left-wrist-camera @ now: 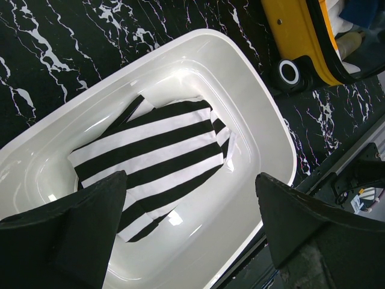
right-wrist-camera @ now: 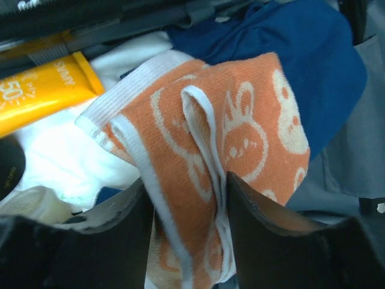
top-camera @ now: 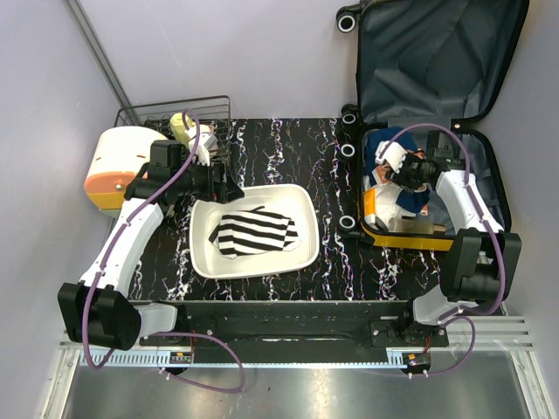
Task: Open, take out, and arrange the luggage
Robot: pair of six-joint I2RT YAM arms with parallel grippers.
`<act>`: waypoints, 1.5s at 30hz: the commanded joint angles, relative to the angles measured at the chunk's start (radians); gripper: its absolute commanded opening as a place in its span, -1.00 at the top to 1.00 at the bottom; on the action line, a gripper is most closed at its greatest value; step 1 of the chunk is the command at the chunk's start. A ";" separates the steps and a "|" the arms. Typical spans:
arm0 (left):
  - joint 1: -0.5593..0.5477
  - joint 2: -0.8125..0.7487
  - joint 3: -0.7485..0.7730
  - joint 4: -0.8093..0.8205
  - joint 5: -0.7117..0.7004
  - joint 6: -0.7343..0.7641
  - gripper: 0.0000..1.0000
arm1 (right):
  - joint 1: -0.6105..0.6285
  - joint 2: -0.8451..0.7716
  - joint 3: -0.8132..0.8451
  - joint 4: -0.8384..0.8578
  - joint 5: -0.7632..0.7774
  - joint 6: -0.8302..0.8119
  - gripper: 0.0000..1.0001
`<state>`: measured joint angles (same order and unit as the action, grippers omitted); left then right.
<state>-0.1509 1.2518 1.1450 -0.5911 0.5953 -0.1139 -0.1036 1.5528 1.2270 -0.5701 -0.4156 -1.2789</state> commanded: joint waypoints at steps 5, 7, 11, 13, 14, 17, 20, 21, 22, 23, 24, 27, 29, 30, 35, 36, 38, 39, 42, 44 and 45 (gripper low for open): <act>0.002 -0.003 0.041 0.022 0.018 0.005 -0.83 | 0.005 0.035 0.124 -0.112 -0.091 0.026 -0.37; 0.002 -0.003 0.041 0.020 0.021 0.008 -0.83 | 0.005 0.047 0.141 -0.161 -0.104 0.009 -0.36; 0.002 -0.006 0.041 0.020 0.018 0.008 -0.83 | 0.005 0.075 0.166 -0.200 -0.107 0.007 -0.36; 0.002 -0.005 0.041 0.020 0.020 0.007 -0.83 | 0.005 0.082 0.183 -0.226 -0.112 0.010 -0.46; 0.002 -0.003 0.041 0.022 0.024 0.005 -0.83 | 0.005 0.087 0.190 -0.235 -0.112 0.010 -0.54; 0.002 0.001 0.042 0.022 0.029 0.000 -0.83 | 0.005 0.101 0.215 -0.266 -0.117 0.018 -0.59; 0.002 0.009 0.041 0.022 0.029 -0.007 -0.83 | 0.005 0.119 0.242 -0.281 -0.115 0.036 -0.67; 0.002 0.009 0.041 0.022 0.031 -0.007 -0.83 | 0.005 0.124 0.256 -0.283 -0.115 0.049 -0.64; 0.002 0.009 0.041 0.022 0.032 -0.010 -0.83 | 0.005 0.128 0.264 -0.284 -0.115 0.055 -0.63; 0.002 0.012 0.041 0.020 0.034 -0.012 -0.83 | 0.005 0.135 0.270 -0.284 -0.115 0.068 -0.63; 0.002 0.011 0.042 0.022 0.034 -0.012 -0.83 | 0.005 0.136 0.284 -0.289 -0.118 0.073 -0.64; 0.002 0.012 0.042 0.020 0.032 -0.010 -0.83 | 0.005 0.148 0.301 -0.297 -0.123 0.072 -0.64; 0.004 0.012 0.042 0.022 0.032 -0.010 -0.83 | 0.005 0.155 0.305 -0.298 -0.121 0.075 -0.49; 0.004 0.012 0.041 0.022 0.031 -0.012 -0.83 | 0.005 0.162 0.315 -0.300 -0.123 0.085 -0.49; 0.004 0.014 0.039 0.022 0.031 -0.009 -0.83 | 0.005 0.185 0.362 -0.320 -0.140 0.124 -0.40; 0.005 0.014 0.041 0.020 0.032 -0.009 -0.83 | 0.005 0.188 0.373 -0.324 -0.143 0.128 -0.34; 0.004 0.012 0.041 0.022 0.037 -0.007 -0.82 | 0.005 0.193 0.384 -0.332 -0.150 0.136 -0.26; 0.004 0.012 0.041 0.020 0.038 -0.007 -0.82 | 0.005 0.193 0.393 -0.338 -0.155 0.138 -0.27; 0.005 0.015 0.041 0.020 0.040 -0.006 -0.83 | 0.005 0.204 0.414 -0.346 -0.158 0.165 -0.40; 0.007 0.015 0.041 0.020 0.041 -0.006 -0.82 | 0.005 0.217 0.427 -0.355 -0.157 0.184 -0.53; 0.007 0.015 0.041 0.022 0.040 -0.006 -0.82 | 0.005 0.220 0.436 -0.356 -0.158 0.190 -0.56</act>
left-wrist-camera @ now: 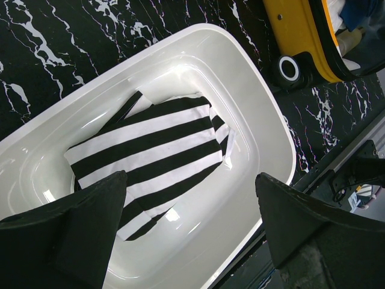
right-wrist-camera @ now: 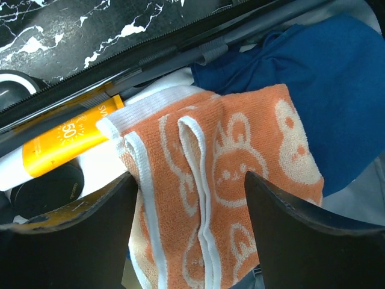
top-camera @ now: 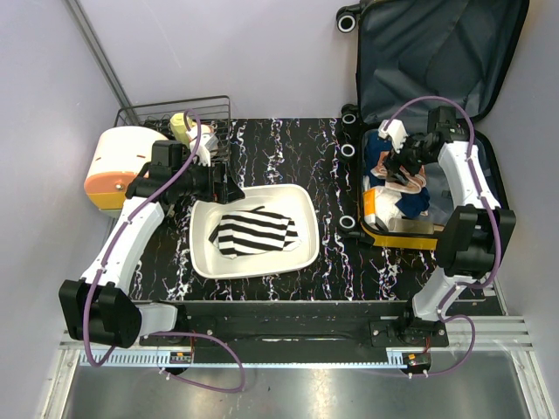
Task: Open, take out, and arrange the luggage
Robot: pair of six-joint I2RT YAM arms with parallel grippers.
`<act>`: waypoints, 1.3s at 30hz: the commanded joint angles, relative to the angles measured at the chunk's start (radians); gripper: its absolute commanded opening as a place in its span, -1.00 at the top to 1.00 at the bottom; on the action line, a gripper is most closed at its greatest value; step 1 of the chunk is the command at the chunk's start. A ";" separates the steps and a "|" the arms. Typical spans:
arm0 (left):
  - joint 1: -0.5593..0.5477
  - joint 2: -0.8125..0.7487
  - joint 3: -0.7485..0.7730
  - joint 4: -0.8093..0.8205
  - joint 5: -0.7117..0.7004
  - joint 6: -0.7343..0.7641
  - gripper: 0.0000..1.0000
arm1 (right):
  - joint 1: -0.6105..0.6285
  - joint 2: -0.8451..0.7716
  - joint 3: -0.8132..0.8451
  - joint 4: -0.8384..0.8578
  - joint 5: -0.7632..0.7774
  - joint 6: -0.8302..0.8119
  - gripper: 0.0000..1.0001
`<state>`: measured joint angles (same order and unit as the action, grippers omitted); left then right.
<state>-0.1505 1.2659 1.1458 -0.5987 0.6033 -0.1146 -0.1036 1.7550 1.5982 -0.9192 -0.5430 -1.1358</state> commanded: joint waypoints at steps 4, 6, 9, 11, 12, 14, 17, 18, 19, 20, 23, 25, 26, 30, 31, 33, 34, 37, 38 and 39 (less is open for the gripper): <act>0.009 0.003 0.038 0.028 0.035 -0.003 -0.82 | 0.005 0.037 0.078 -0.012 -0.034 0.051 -0.44; 0.011 0.001 0.037 0.028 0.035 -0.002 -0.82 | 0.005 0.047 0.086 -0.009 -0.023 0.048 -0.32; 0.014 0.001 0.035 0.028 0.033 0.000 -0.82 | 0.005 0.060 0.103 -0.003 0.001 0.053 0.13; 0.015 0.001 0.035 0.028 0.041 0.000 -0.82 | 0.005 0.057 0.112 -0.001 0.009 0.068 0.24; 0.016 0.001 0.035 0.030 0.039 0.001 -0.82 | 0.005 0.052 0.121 -0.004 0.008 0.073 0.28; 0.016 0.001 0.035 0.028 0.042 0.004 -0.82 | 0.004 0.032 0.126 -0.010 0.002 0.070 0.41; 0.017 0.000 0.038 0.030 0.056 0.015 -0.82 | 0.004 0.003 0.134 -0.013 -0.003 0.067 0.72; 0.017 0.001 0.038 0.030 0.058 0.027 -0.82 | 0.002 -0.003 0.137 -0.013 -0.003 0.067 0.80; 0.017 -0.002 0.043 0.028 0.061 0.035 -0.82 | 0.002 -0.008 0.141 -0.013 -0.003 0.067 0.86; 0.017 -0.002 0.046 0.028 0.062 0.044 -0.82 | 0.001 -0.018 0.149 -0.013 -0.003 0.068 0.92; 0.016 -0.007 0.052 0.028 0.065 0.072 -0.82 | -0.005 -0.031 0.167 -0.013 0.002 0.068 1.00; 0.016 -0.007 0.055 0.025 0.064 0.082 -0.82 | -0.008 -0.034 0.175 -0.012 0.003 0.065 1.00; 0.016 -0.005 0.055 0.022 0.062 0.085 -0.82 | -0.008 -0.034 0.181 -0.012 0.003 0.065 1.00; 0.016 -0.007 0.063 0.020 0.078 0.108 -0.82 | -0.010 -0.046 0.206 -0.010 -0.020 0.077 1.00; 0.016 -0.011 0.065 0.019 0.084 0.107 -0.82 | -0.010 -0.052 0.213 -0.010 -0.034 0.083 1.00; 0.017 -0.017 0.074 0.020 0.113 0.168 -0.85 | -0.008 -0.083 0.227 -0.013 -0.098 0.103 1.00; 0.017 -0.028 0.075 0.026 0.122 0.184 -0.86 | -0.008 -0.115 0.227 -0.012 -0.127 0.116 1.00; 0.015 -0.052 0.071 0.049 0.150 0.246 -0.91 | -0.004 -0.175 0.226 -0.007 -0.230 0.165 1.00; 0.016 -0.056 0.069 0.054 0.162 0.262 -0.92 | 0.013 -0.186 0.230 -0.006 -0.247 0.182 1.00; 0.014 -0.059 0.069 0.057 0.165 0.280 -0.93 | 0.024 -0.196 0.232 -0.006 -0.268 0.198 1.00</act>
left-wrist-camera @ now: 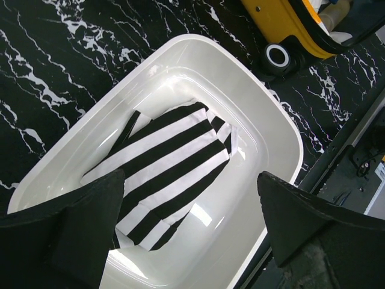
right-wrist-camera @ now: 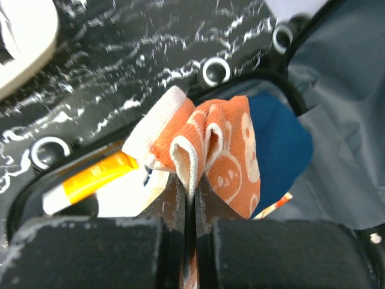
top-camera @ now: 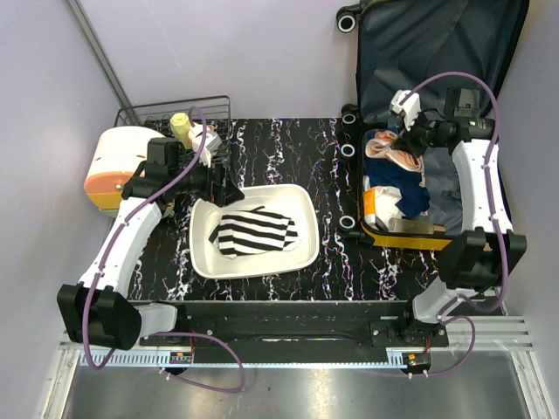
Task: Open, take out, and arrange the luggage
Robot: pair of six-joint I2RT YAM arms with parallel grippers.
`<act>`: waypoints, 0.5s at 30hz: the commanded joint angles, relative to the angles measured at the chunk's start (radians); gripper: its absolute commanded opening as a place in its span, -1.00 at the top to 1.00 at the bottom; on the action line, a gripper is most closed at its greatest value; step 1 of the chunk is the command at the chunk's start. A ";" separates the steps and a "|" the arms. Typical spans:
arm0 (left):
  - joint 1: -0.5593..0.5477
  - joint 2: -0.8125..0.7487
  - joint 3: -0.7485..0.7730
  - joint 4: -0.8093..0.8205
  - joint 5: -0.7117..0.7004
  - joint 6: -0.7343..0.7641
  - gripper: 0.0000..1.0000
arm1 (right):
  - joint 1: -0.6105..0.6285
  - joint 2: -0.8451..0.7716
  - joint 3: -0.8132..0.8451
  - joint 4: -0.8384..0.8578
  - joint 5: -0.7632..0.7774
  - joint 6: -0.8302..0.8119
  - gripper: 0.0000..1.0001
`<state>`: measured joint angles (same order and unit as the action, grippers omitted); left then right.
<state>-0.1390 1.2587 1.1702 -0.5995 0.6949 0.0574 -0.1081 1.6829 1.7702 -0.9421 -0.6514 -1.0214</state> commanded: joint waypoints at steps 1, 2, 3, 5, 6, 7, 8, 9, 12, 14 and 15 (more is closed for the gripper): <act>0.003 -0.048 0.045 0.058 0.074 0.108 -0.93 | 0.041 -0.144 0.058 0.017 -0.166 0.118 1.00; 0.004 -0.045 0.045 0.058 0.066 0.105 -0.93 | 0.082 -0.153 0.054 0.017 -0.171 0.141 1.00; 0.004 -0.039 0.045 0.058 0.064 0.098 -0.92 | 0.102 -0.163 0.049 0.014 -0.171 0.164 1.00; 0.004 -0.035 0.039 0.058 0.069 0.084 -0.92 | 0.212 -0.190 0.023 -0.004 -0.183 0.217 1.00; 0.004 -0.036 0.036 0.060 0.068 0.070 -0.91 | 0.258 -0.199 0.011 -0.014 -0.176 0.225 1.00; 0.004 -0.041 0.026 0.064 0.049 0.061 -0.91 | 0.298 -0.219 -0.026 -0.006 -0.159 0.251 1.00; 0.006 -0.045 0.017 0.072 0.032 0.038 -0.91 | 0.339 -0.227 -0.049 0.006 -0.107 0.263 1.00; 0.009 -0.053 0.011 0.076 0.014 0.027 -0.91 | 0.426 -0.236 -0.078 0.032 -0.071 0.283 1.00; 0.044 -0.065 -0.021 0.098 -0.017 -0.045 -0.91 | 0.566 -0.252 -0.178 0.149 0.053 0.340 1.00; 0.090 -0.061 -0.038 0.096 0.011 -0.103 -0.90 | 0.625 -0.221 -0.193 0.212 0.131 0.379 1.00; 0.105 -0.062 -0.044 0.089 0.021 -0.114 -0.90 | 0.672 -0.204 -0.189 0.224 0.153 0.415 1.00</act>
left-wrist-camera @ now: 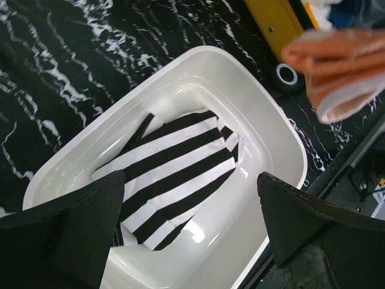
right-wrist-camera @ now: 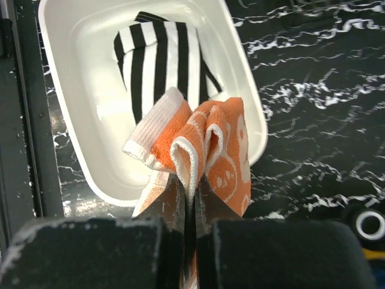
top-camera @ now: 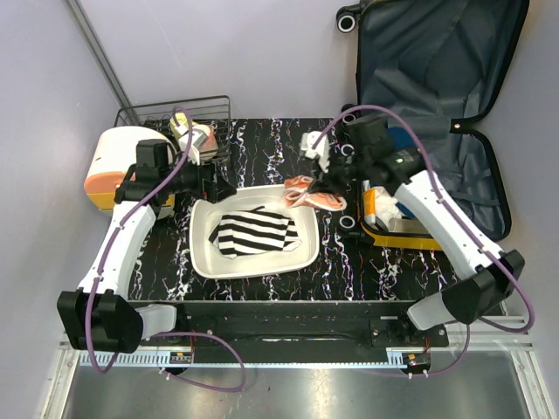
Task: Open, take out, and arrange the luggage
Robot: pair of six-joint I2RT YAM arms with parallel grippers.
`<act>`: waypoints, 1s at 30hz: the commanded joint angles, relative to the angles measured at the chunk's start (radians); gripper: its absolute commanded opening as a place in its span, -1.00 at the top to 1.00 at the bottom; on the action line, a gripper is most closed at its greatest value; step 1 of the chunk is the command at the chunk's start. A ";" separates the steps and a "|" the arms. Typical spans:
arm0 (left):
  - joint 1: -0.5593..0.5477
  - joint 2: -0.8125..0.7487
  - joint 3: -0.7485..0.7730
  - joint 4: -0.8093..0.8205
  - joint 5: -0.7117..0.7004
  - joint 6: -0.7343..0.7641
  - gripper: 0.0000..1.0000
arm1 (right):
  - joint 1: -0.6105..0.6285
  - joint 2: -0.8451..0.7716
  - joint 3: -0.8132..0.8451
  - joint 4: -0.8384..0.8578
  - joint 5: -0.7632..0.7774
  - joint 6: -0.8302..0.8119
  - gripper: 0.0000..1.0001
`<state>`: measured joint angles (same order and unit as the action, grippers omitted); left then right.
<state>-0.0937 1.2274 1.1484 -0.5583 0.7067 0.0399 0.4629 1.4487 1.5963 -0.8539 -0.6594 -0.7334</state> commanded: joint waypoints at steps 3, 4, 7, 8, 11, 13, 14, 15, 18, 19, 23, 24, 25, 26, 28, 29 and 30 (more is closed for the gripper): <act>0.092 -0.045 -0.039 0.044 0.025 -0.115 -0.89 | 0.173 0.119 0.001 0.197 0.230 0.181 1.00; 0.126 -0.051 -0.044 0.047 0.025 -0.117 -0.90 | 0.186 0.136 -0.005 0.217 0.263 0.195 1.00; 0.147 -0.071 -0.056 0.044 0.025 -0.115 -0.90 | 0.230 0.200 -0.009 0.292 0.349 0.255 1.00; 0.153 -0.081 -0.061 0.044 0.025 -0.115 -0.89 | 0.240 0.214 -0.010 0.311 0.363 0.264 1.00; 0.169 -0.098 -0.078 0.044 0.025 -0.118 -0.89 | 0.278 0.251 -0.056 0.406 0.469 0.282 1.00; 0.178 -0.101 -0.087 0.046 0.027 -0.120 -0.89 | 0.302 0.272 -0.125 0.510 0.588 0.270 1.00; 0.178 -0.106 -0.088 0.046 0.027 -0.121 -0.89 | 0.322 0.279 -0.149 0.541 0.618 0.264 1.00; 0.183 -0.111 -0.093 0.046 0.028 -0.123 -0.89 | 0.332 0.288 -0.197 0.593 0.641 0.255 1.00; 0.186 -0.117 -0.098 0.041 0.030 -0.118 -0.89 | 0.378 0.314 -0.251 0.615 0.710 0.233 1.00; 0.187 -0.117 -0.098 0.040 0.028 -0.117 -0.89 | 0.393 0.317 -0.287 0.615 0.727 0.227 1.00; 0.192 -0.124 -0.093 0.032 0.031 -0.104 -0.89 | 0.444 0.311 -0.367 0.596 0.698 0.204 0.72; 0.190 -0.123 -0.093 0.029 0.034 -0.103 -0.89 | 0.450 0.299 -0.369 0.551 0.667 0.204 0.00; 0.190 -0.124 -0.093 0.029 0.033 -0.101 -0.89 | 0.450 0.296 -0.368 0.532 0.606 0.209 -0.33; 0.192 -0.124 -0.093 0.029 0.036 -0.100 -0.89 | 0.450 0.289 -0.363 0.515 0.583 0.218 -0.55; 0.193 -0.120 -0.092 0.031 0.048 -0.100 -0.90 | 0.450 0.282 -0.316 0.440 0.520 0.247 -0.94; 0.192 -0.114 -0.088 0.031 0.051 -0.101 -0.89 | 0.450 0.274 -0.290 0.412 0.499 0.264 -0.97; 0.192 -0.112 -0.082 0.029 0.069 -0.100 -0.90 | 0.448 0.259 -0.229 0.351 0.477 0.290 -0.98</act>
<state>0.0917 1.1320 1.0519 -0.5529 0.7200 -0.0719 0.9169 1.7702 1.2285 -0.3851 -0.0731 -0.5018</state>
